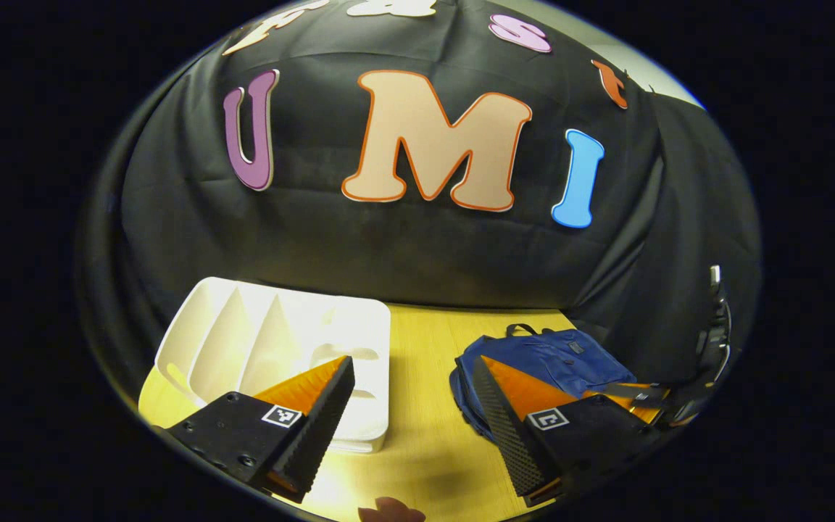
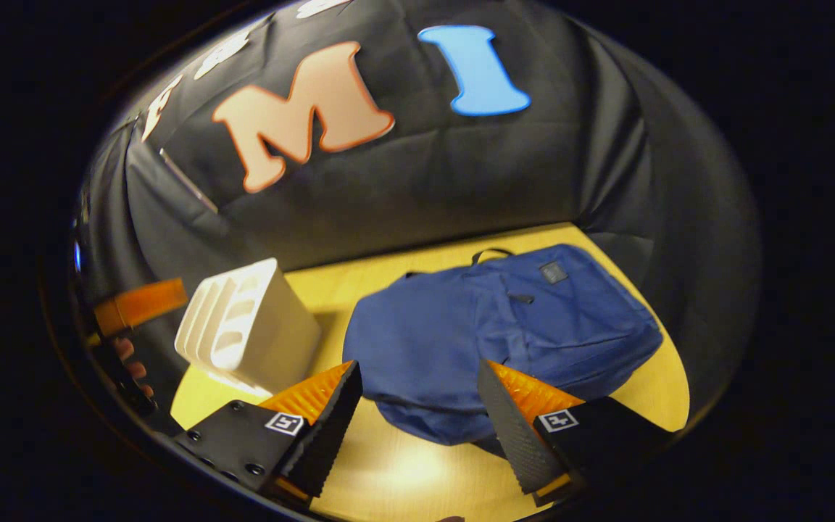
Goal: Open the schoolbag, grab two books from the bookshelf and put them into the schoolbag.
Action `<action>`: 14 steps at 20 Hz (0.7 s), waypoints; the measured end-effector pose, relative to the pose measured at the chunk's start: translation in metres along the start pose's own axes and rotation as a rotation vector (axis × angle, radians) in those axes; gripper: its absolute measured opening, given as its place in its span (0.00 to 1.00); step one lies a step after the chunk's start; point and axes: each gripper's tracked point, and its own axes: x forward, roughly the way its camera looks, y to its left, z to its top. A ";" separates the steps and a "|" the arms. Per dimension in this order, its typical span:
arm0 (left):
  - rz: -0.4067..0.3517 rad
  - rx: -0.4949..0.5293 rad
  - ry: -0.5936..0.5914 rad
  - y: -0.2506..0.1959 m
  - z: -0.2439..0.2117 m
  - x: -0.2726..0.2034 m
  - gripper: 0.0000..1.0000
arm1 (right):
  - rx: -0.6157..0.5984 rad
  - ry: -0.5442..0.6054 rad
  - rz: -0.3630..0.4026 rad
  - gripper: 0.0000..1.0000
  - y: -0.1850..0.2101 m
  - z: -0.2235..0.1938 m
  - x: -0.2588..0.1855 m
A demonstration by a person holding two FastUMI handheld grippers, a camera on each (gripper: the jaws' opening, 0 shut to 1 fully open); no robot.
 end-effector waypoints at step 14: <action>0.009 0.090 -0.205 -0.001 0.073 -0.045 0.96 | -0.225 -0.437 -0.035 1.00 0.023 0.134 -0.088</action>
